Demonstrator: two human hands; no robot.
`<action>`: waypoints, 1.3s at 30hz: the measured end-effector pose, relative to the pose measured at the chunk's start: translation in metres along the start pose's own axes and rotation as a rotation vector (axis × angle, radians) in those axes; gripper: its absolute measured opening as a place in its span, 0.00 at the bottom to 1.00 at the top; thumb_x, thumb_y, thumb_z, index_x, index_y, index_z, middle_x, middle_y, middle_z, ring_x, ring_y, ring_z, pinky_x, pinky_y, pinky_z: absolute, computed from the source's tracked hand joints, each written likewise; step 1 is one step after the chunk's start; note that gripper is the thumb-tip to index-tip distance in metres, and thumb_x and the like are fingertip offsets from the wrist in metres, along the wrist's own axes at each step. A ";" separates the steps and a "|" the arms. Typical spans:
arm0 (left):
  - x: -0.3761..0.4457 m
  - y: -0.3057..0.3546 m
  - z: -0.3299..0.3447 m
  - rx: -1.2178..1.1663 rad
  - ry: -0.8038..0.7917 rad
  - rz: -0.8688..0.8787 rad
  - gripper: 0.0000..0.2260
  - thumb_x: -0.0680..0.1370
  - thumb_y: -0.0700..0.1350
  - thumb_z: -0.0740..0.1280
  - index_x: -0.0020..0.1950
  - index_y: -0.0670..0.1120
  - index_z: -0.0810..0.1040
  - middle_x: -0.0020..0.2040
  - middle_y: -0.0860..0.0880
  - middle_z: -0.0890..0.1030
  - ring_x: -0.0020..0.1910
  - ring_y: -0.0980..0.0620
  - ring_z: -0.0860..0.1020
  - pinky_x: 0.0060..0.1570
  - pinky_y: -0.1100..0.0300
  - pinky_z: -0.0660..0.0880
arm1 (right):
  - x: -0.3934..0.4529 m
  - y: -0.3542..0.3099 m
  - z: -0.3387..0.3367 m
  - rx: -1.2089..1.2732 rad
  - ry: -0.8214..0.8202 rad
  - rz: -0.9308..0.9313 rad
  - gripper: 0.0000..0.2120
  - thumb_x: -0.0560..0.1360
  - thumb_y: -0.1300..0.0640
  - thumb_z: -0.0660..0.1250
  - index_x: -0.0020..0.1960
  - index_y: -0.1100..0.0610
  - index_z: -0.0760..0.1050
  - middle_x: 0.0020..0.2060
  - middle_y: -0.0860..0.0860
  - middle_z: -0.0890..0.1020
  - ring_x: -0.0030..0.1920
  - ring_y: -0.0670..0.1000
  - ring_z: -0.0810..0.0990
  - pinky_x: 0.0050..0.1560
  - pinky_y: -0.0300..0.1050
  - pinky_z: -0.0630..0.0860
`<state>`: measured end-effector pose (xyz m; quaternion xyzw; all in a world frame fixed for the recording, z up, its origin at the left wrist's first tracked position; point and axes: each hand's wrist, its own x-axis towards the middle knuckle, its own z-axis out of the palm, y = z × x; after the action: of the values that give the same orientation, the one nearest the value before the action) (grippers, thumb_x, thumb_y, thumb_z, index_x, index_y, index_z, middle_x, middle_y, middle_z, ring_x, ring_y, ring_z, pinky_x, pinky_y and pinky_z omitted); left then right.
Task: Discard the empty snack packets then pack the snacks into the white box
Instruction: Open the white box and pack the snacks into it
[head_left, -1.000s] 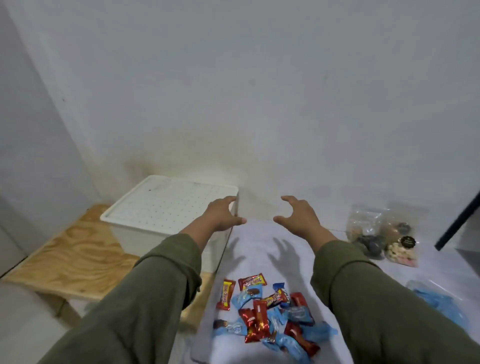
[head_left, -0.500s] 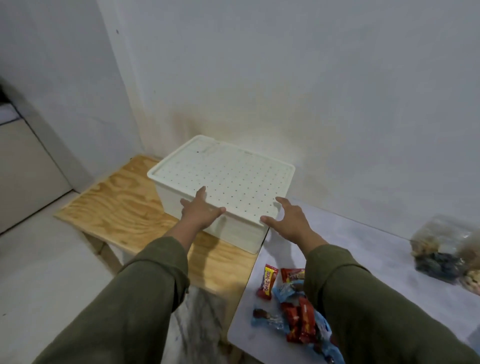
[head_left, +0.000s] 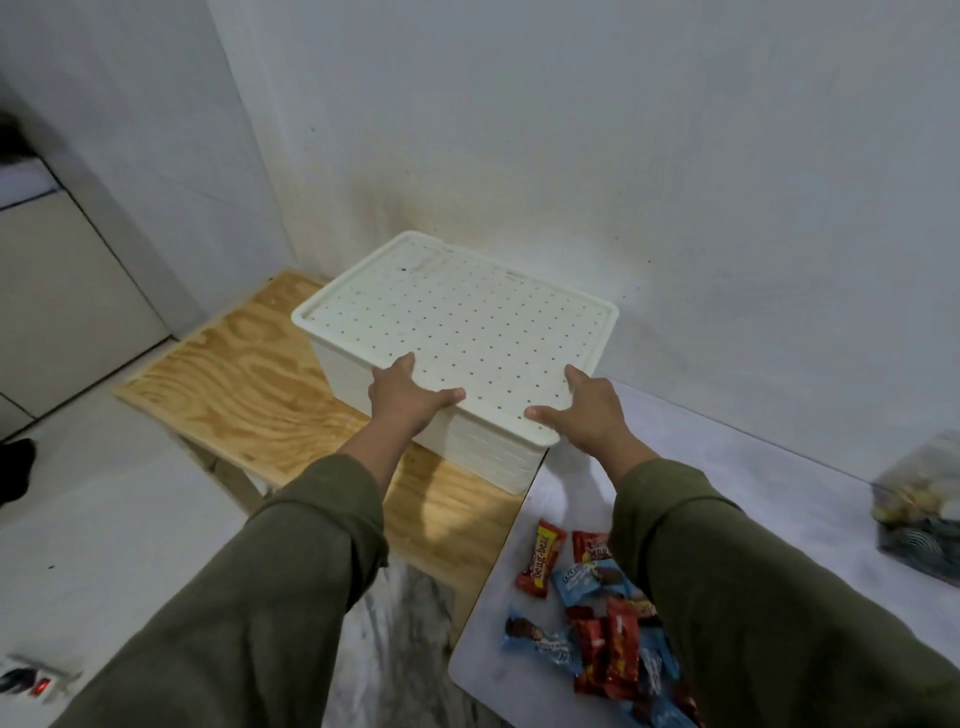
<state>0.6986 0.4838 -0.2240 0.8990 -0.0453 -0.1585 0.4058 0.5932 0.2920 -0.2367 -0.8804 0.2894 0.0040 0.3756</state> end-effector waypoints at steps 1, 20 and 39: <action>-0.001 0.001 0.000 -0.008 0.010 -0.004 0.42 0.67 0.56 0.76 0.75 0.47 0.59 0.76 0.42 0.60 0.74 0.41 0.57 0.71 0.47 0.60 | 0.000 0.000 0.000 -0.002 0.005 -0.001 0.48 0.67 0.43 0.74 0.76 0.59 0.53 0.72 0.58 0.61 0.72 0.58 0.61 0.70 0.49 0.61; -0.012 0.014 -0.001 -0.106 0.034 -0.071 0.40 0.70 0.51 0.75 0.75 0.44 0.59 0.76 0.44 0.59 0.75 0.43 0.57 0.64 0.52 0.68 | -0.005 -0.005 -0.002 -0.133 0.059 0.004 0.44 0.65 0.36 0.71 0.71 0.59 0.61 0.64 0.59 0.64 0.66 0.59 0.65 0.66 0.53 0.68; -0.018 0.022 -0.018 -0.239 0.126 -0.037 0.40 0.69 0.50 0.75 0.76 0.47 0.57 0.76 0.47 0.61 0.74 0.45 0.59 0.67 0.52 0.67 | -0.012 -0.030 -0.017 -0.082 0.114 -0.067 0.43 0.64 0.38 0.73 0.67 0.62 0.64 0.63 0.60 0.64 0.66 0.59 0.63 0.66 0.53 0.68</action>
<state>0.6883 0.4858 -0.1915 0.8531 0.0159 -0.1136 0.5090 0.5953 0.3033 -0.2020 -0.9031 0.2801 -0.0467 0.3222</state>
